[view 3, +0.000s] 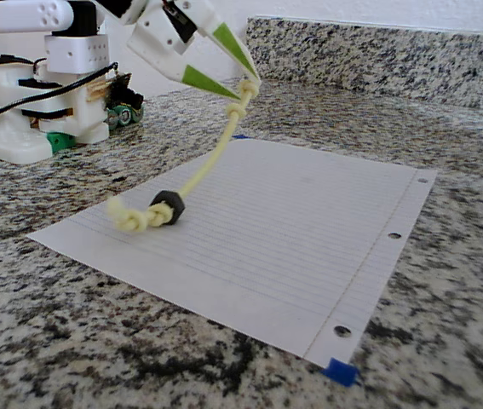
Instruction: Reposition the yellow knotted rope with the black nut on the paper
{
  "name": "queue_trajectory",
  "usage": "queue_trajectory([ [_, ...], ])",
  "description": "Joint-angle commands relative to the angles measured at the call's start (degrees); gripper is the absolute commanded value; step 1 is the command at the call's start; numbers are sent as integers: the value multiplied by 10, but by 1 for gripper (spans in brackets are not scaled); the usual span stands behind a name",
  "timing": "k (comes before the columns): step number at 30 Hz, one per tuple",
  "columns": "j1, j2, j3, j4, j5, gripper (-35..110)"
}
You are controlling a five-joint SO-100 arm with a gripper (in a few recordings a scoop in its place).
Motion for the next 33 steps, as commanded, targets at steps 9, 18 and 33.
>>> queue_trajectory([
  [9,-45,0,-3,42,10,35],
  [18,-44,4,-1,61,4,66],
  [33,61,-102,-27,27,-40,63],
])
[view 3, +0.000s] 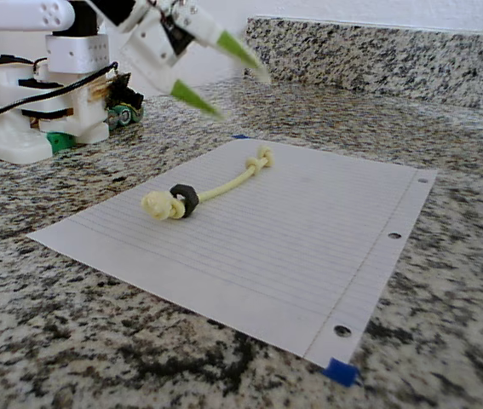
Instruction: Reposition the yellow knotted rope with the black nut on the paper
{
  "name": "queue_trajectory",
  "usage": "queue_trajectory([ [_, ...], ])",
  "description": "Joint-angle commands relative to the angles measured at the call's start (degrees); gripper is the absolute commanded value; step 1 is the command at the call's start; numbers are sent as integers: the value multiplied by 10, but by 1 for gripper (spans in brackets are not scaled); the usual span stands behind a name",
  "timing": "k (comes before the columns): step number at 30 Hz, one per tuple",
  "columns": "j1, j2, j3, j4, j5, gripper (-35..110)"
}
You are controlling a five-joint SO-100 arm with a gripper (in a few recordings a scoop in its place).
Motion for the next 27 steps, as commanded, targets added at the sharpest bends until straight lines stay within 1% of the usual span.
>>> queue_trajectory([
  [1,63,-81,-40,-23,-33,63],
  [3,101,-143,-77,-16,-33,62],
  [6,149,-231,-150,15,-28,55],
  [9,181,-301,-207,36,-12,54],
  [12,205,-361,-240,36,90,52],
  [14,223,-393,-256,34,222,51],
  [17,258,-423,-272,26,311,51],
  [21,295,-456,-276,10,374,51],
  [27,334,-505,-281,-43,427,51],
])
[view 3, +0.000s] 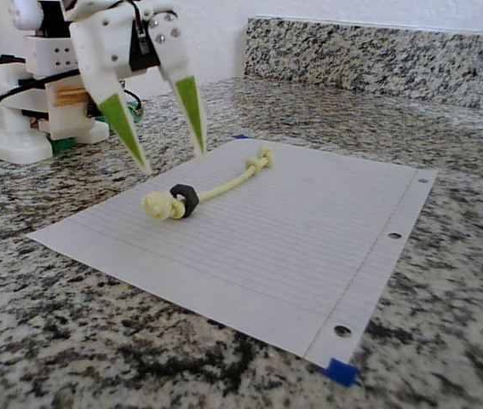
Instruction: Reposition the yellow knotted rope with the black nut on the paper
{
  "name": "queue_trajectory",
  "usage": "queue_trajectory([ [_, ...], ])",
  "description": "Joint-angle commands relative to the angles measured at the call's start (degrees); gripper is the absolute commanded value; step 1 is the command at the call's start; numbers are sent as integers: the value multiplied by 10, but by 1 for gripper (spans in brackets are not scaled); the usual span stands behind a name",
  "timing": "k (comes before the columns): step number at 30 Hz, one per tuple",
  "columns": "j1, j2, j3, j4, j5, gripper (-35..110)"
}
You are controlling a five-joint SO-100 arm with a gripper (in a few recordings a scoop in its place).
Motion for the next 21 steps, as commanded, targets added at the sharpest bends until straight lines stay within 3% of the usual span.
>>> queue_trajectory([
  [1,24,-20,-21,-41,25,51],
  [21,55,-105,-19,-142,86,41],
])
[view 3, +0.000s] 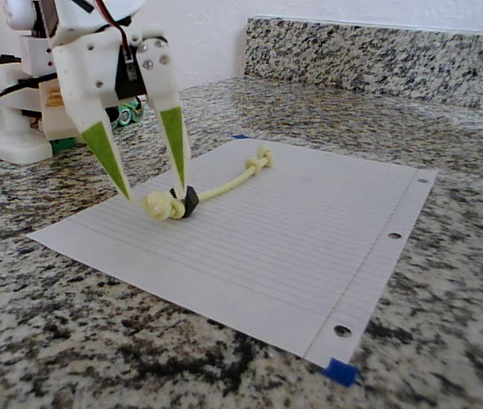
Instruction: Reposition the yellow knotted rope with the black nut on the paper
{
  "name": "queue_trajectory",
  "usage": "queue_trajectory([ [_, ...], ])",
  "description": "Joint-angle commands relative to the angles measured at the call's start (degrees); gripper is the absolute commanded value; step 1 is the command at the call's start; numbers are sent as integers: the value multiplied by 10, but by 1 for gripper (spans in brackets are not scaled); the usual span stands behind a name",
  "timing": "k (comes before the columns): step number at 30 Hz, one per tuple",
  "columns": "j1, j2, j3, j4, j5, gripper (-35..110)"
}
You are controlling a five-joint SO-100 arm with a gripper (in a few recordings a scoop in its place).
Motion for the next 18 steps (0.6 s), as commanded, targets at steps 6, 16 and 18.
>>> queue_trajectory([
  [6,0,-17,-18,-30,33,40],
  [16,-2,-47,-18,-49,33,33],
  [18,-2,-50,-18,-56,33,32],
])
